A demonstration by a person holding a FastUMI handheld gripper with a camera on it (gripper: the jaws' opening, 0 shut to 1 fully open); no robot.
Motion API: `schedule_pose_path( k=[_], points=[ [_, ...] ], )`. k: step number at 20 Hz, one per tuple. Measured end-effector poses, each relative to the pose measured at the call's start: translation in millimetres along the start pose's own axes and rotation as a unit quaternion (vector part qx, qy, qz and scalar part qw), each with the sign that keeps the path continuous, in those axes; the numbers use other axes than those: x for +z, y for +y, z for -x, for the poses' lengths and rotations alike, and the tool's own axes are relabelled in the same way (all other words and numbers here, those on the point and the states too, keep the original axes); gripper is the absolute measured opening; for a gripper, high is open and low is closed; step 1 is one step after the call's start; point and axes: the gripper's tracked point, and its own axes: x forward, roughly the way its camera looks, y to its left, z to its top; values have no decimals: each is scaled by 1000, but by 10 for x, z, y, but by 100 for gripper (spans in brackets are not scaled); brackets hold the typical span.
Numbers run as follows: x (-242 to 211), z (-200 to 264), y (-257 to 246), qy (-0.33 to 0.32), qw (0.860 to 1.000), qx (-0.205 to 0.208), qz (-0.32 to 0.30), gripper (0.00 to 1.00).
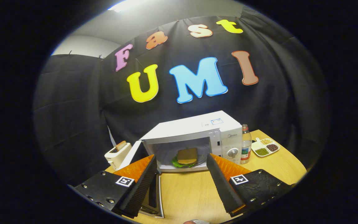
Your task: Open the microwave, put the food inside, and close the microwave door.
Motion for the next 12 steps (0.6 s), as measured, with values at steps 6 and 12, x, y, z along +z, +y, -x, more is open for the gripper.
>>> schedule_pose_path(
  k=[6,12],
  points=[
    [48,318,896,-11,992,121,42,97],
    [-119,628,1764,-6,969,236,72,97]
  ],
)
